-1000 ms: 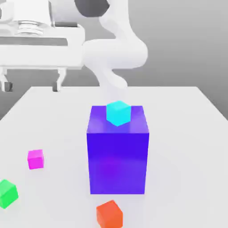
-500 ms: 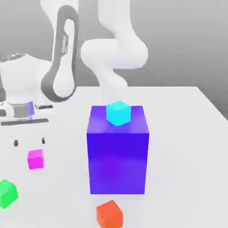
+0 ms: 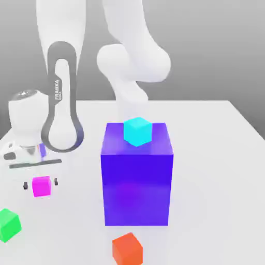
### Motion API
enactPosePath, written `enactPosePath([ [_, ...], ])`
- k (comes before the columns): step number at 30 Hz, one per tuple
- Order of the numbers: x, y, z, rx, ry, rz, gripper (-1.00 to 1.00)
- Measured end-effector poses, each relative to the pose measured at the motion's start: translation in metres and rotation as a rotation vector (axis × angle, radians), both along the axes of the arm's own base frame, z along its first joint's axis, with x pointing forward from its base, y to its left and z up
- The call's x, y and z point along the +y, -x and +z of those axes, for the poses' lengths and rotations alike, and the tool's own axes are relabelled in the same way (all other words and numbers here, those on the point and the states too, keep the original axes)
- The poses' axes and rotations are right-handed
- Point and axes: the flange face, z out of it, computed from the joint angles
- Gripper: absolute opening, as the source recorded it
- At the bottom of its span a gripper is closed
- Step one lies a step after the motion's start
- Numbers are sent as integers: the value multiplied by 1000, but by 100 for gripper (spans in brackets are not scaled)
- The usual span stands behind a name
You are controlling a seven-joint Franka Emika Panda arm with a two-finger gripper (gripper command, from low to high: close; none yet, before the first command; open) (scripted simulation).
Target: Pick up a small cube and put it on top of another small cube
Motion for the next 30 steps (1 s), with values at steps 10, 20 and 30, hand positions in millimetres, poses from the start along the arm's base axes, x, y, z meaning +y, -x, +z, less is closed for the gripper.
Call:
enactPosePath([
  [10,-6,-2,30,-1,13,5,-100],
  [20,-7,-15,70,3,1,26,-100],
  [30,-42,-132,110,5,2,221,-100],
])
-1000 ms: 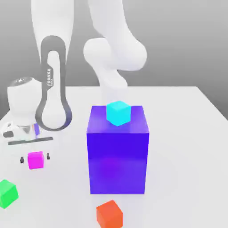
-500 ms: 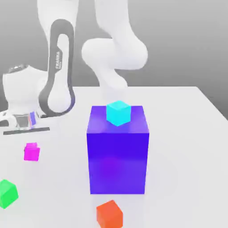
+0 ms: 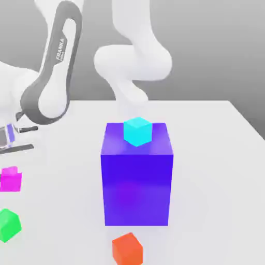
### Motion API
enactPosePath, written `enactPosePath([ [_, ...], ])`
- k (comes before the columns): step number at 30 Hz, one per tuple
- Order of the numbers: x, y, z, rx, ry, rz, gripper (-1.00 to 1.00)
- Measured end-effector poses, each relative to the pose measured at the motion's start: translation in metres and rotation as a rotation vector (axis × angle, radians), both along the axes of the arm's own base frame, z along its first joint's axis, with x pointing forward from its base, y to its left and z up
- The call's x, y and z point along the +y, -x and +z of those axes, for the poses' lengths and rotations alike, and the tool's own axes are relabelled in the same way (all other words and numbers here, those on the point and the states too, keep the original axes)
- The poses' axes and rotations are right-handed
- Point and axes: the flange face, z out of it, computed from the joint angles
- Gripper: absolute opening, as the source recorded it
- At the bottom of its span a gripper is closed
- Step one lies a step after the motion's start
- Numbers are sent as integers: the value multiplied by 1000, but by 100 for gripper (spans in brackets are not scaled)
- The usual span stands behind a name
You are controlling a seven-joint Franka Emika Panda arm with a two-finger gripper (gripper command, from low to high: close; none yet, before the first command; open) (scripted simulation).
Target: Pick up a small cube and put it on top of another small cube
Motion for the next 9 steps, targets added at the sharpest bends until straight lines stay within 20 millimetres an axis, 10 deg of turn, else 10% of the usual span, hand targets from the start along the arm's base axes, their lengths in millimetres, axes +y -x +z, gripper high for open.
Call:
enactPosePath([
  [5,-1,-28,-34,-4,-5,48,-100],
  [6,-1,-28,-48,-4,-6,48,100],
  [9,-1,-28,-48,-4,-6,48,100],
])
